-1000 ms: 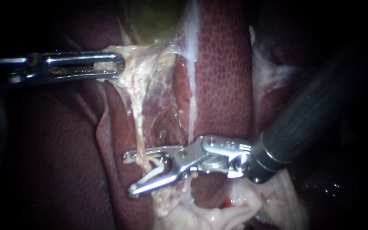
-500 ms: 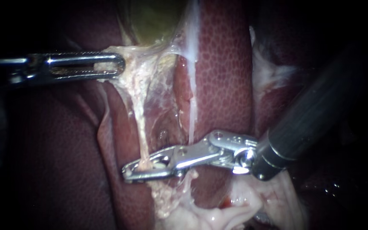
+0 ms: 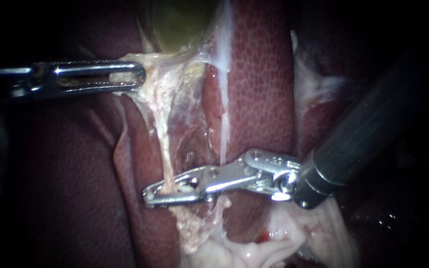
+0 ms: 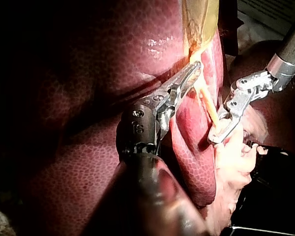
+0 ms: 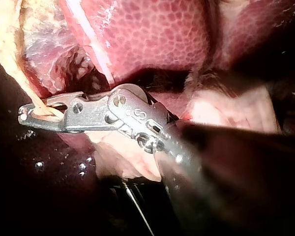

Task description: Clipping first clip left tube

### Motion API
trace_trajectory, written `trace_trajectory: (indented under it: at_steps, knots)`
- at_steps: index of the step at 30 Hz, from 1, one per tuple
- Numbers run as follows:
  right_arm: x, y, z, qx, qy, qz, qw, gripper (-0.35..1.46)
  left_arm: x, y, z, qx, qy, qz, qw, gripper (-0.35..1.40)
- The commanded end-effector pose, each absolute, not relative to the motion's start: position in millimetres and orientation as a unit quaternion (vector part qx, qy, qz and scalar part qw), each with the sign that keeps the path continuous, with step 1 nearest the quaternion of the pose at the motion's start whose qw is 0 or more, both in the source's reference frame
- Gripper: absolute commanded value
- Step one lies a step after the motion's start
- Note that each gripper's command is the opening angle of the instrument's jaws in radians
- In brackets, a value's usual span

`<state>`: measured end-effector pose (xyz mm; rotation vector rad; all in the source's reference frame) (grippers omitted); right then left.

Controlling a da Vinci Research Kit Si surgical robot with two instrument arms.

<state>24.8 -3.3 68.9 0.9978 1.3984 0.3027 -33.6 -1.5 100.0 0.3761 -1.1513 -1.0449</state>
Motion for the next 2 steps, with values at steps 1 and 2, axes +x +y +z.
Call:
trace_trajectory:
  at_steps: [1,2]
  knots:
    - [24.8,-3.3,69.0,0.438,0.614,0.133,0.643,-0.35,-33.6,-1.5,100.0,0.169,-0.516,-0.469,0.697,-0.35]
    - [24.8,-3.3,69.1,0.438,0.614,0.133,0.643,-0.35,-33.6,-1.5,100.0,0.169,-0.516,-0.469,0.697,-0.35]
